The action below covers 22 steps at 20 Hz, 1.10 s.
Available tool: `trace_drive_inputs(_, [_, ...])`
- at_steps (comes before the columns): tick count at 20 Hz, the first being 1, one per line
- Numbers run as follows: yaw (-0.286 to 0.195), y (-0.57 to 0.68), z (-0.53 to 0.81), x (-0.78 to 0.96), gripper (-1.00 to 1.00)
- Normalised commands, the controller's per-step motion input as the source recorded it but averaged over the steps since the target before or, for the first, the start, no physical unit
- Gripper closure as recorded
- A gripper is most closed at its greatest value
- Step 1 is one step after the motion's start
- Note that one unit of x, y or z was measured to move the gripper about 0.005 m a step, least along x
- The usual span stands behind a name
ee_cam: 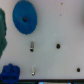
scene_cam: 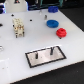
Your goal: Insert the blue gear onto the right peg, followed by the red gear
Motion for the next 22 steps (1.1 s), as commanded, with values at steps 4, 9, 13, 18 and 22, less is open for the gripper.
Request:
trace_drive_inputs(4, [0.0,0.65,-0.4,-0.43,-1.0])
trace_drive_inputs(9, [0.0,0.44,-0.51,-0.3,-1.0])
trace_drive_inputs(13, [0.0,0.22,-0.59,-0.19,-1.0])
trace_drive_inputs(18, [0.0,0.01,-0.56,-0.3,-1.0])
trace_drive_inputs(22, [0.0,-0.04,-0.53,-0.33,-1.0])
